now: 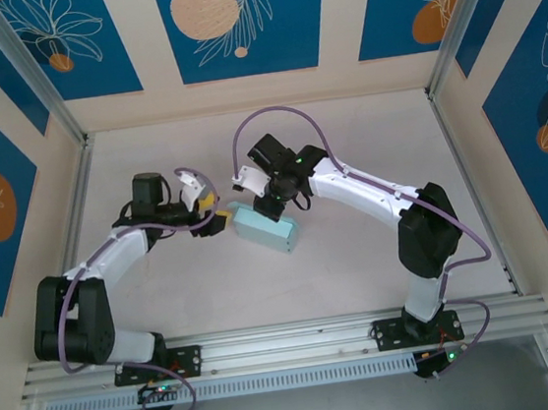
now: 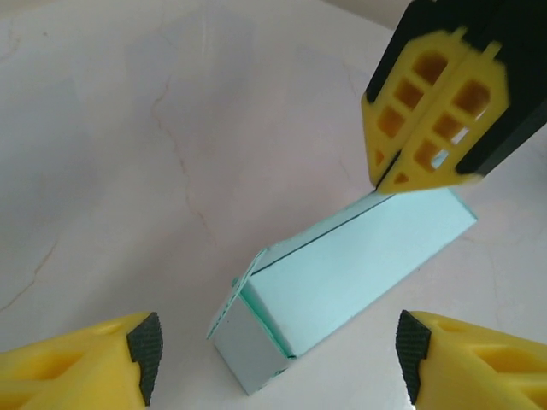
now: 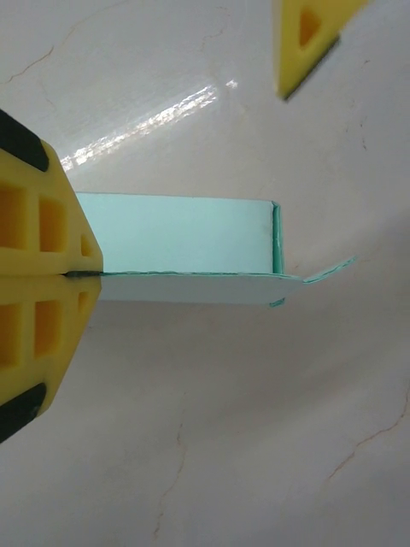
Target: Fold the paper box
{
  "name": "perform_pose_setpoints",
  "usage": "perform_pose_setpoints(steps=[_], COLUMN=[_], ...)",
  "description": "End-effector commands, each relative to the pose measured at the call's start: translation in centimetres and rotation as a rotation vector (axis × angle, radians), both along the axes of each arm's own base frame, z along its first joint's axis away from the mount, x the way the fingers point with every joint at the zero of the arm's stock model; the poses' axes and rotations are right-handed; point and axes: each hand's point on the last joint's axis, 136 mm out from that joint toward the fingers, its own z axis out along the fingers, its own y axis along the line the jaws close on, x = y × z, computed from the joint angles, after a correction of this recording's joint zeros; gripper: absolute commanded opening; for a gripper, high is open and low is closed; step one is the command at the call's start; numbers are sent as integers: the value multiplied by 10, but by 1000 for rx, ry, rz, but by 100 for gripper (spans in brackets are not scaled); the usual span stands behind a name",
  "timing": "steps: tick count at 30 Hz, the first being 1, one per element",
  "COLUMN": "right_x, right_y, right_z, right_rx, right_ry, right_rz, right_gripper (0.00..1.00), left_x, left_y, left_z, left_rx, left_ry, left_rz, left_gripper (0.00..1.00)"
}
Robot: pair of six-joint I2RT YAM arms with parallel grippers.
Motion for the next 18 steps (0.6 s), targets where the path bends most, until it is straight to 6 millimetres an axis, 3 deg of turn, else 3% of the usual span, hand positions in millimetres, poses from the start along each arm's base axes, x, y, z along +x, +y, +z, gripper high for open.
perform_pose_setpoints(steps=[1, 7, 18], right_x=[-2, -3, 0], right_y=[4, 5, 6], right_z=[-7, -8, -5], right_rx=[-1, 2, 17], right_ry=[25, 31, 27], right_rz=[25, 26, 23], right_gripper=[0, 0, 0], left_x=[0, 10, 10], left_y=[-2, -8, -18], left_z=[-7, -10, -21], left_rx=[39, 37, 111], left_ry=[-32, -13, 20], left_rz=[-63, -79, -114], left_gripper=[62, 36, 36])
